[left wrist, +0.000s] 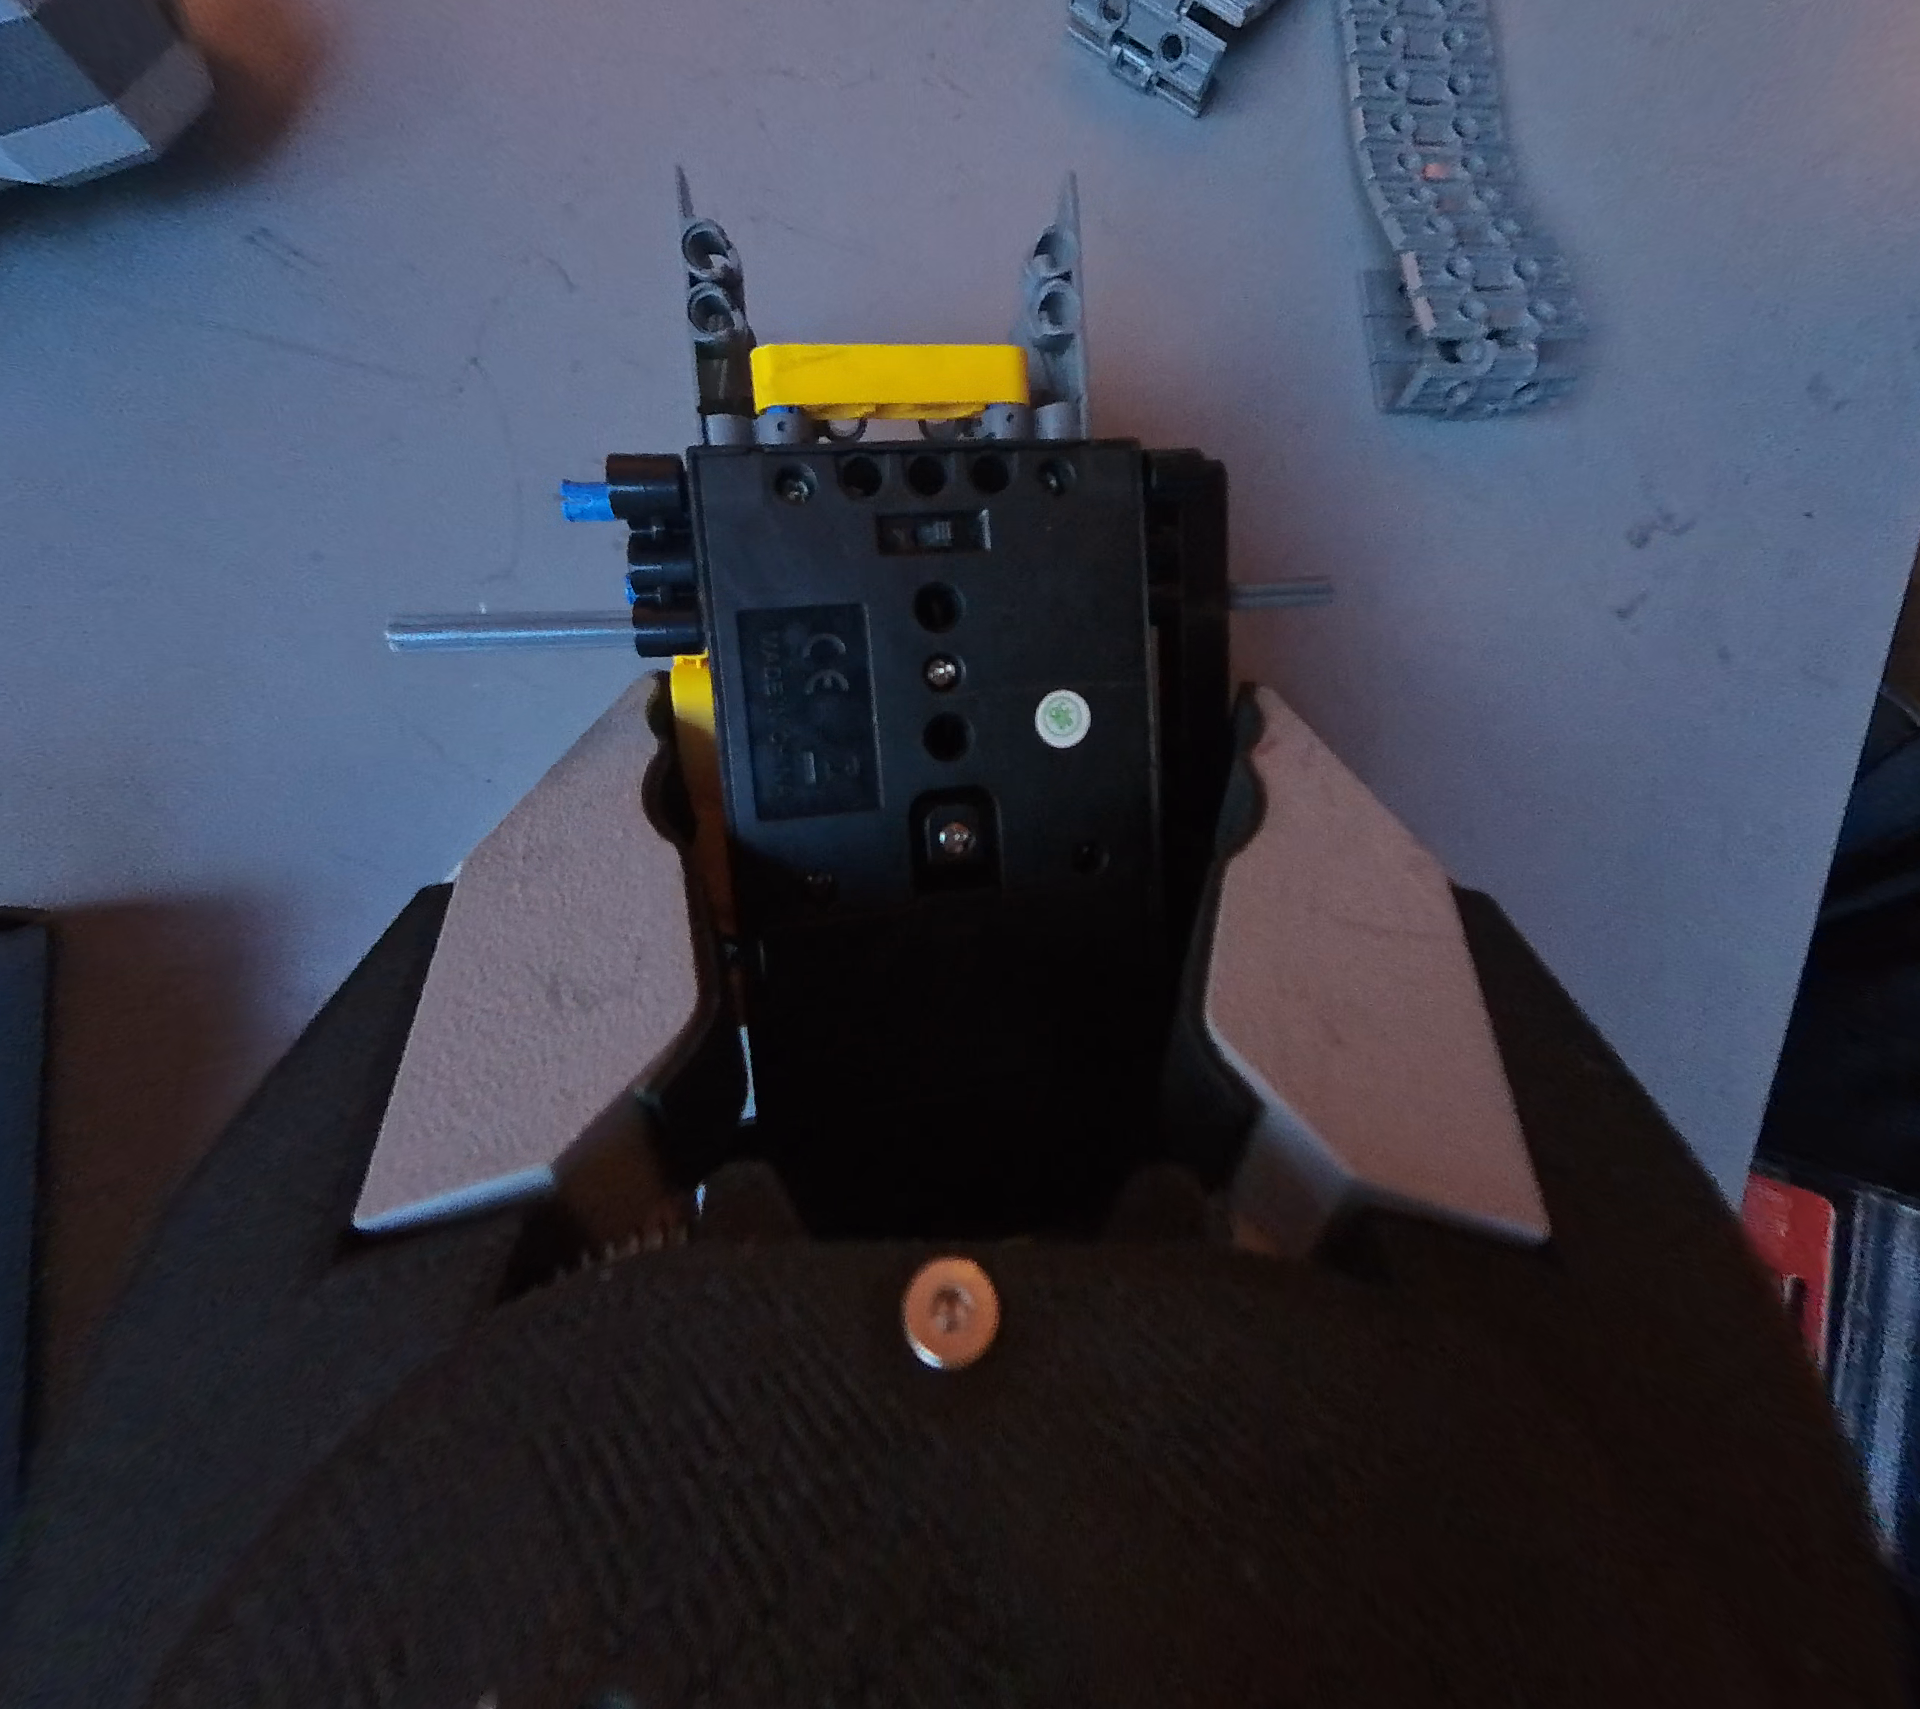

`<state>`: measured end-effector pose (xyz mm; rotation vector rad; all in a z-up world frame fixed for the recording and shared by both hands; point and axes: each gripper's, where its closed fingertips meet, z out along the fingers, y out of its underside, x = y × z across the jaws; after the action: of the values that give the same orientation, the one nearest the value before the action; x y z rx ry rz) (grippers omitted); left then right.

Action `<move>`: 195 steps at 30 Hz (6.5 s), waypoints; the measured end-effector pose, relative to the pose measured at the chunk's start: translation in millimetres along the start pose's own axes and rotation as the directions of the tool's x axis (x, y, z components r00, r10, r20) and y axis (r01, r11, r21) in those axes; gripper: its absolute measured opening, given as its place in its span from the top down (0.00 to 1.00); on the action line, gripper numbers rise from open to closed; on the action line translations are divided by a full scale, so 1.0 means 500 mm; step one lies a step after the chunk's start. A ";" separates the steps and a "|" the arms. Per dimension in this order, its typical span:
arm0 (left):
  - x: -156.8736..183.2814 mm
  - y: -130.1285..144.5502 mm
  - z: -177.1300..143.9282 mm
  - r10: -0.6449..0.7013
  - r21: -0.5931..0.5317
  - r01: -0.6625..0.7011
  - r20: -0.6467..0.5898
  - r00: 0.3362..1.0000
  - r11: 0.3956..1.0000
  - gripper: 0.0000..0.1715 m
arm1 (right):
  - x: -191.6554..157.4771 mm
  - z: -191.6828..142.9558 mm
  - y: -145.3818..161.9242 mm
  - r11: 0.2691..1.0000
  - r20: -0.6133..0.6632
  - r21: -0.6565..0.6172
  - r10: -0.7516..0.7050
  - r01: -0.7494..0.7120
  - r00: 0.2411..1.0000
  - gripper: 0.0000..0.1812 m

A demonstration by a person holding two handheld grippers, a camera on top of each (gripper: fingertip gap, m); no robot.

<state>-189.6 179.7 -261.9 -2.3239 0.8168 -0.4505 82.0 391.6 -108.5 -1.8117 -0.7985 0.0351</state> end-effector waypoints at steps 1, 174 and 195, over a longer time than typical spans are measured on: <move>0.000 0.000 0.000 -0.003 0.003 0.003 0.001 1.000 1.000 0.40 | 0.031 0.022 0.016 0.999 0.011 -0.042 0.031 -0.030 0.999 0.98; 0.088 0.052 -0.034 0.037 -0.068 -0.051 -0.196 0.980 0.996 0.48 | -0.827 -0.187 0.140 -0.071 0.433 0.321 -0.876 0.944 -0.213 0.89; 0.076 0.032 -0.043 0.193 0.015 -0.193 -0.142 0.971 0.981 0.52 | -0.837 -0.227 0.146 0.373 0.710 0.448 -0.700 0.812 -0.070 0.94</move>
<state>-178.7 135.6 -252.5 -2.2028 1.0996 -0.5352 -160.1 62.3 -270.6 -1.0118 -2.5944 0.1357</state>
